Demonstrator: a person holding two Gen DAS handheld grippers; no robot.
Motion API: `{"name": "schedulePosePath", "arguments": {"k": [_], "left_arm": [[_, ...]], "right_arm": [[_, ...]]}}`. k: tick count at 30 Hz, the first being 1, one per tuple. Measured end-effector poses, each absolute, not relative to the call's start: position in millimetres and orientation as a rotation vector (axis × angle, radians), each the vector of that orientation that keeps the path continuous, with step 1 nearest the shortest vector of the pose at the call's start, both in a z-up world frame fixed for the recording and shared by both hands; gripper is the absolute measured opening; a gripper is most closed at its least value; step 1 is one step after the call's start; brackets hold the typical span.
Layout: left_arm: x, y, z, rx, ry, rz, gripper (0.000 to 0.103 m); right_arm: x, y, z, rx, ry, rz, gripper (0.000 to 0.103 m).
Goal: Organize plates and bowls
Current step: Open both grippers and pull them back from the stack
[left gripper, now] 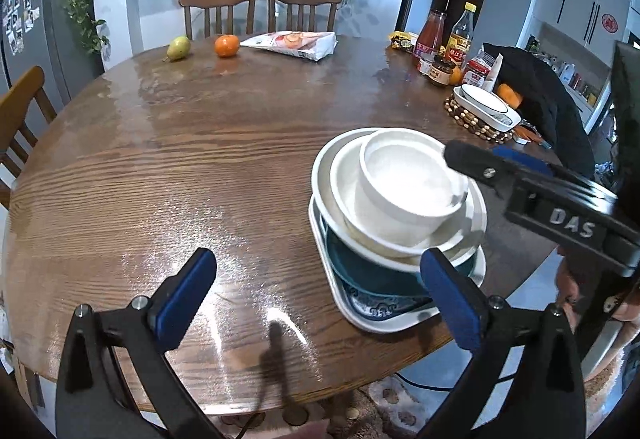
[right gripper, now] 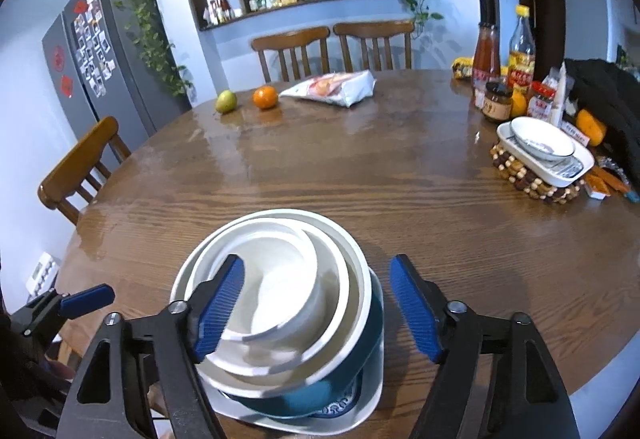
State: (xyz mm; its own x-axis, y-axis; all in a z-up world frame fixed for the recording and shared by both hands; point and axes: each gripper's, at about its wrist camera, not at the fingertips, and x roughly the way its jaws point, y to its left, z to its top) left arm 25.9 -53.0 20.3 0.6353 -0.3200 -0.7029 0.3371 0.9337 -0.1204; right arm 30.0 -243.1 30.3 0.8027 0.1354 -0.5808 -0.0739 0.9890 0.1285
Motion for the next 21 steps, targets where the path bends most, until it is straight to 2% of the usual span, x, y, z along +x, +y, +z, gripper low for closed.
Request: {"name": "schedulePosePath", "arguments": {"k": [10, 12, 21], "left_arm": [[12.1, -48.6, 3.9, 0.044, 0.800, -0.340, 0.102], [11.3, -47.1, -0.3, 0.048, 0.806, -0.339, 0.102], [5.8, -41.3, -17.1, 0.054, 0.819, -0.315, 0.102]], "right_arm": [[-6.2, -234.1, 31.3, 0.058, 0.518, 0.131, 0.078], [-11.5, -232.1, 28.6, 0.053, 0.504, 0.132, 0.087], [-29.6, -227.0, 13.0, 0.048, 0.454, 0.150, 0.088]]}}
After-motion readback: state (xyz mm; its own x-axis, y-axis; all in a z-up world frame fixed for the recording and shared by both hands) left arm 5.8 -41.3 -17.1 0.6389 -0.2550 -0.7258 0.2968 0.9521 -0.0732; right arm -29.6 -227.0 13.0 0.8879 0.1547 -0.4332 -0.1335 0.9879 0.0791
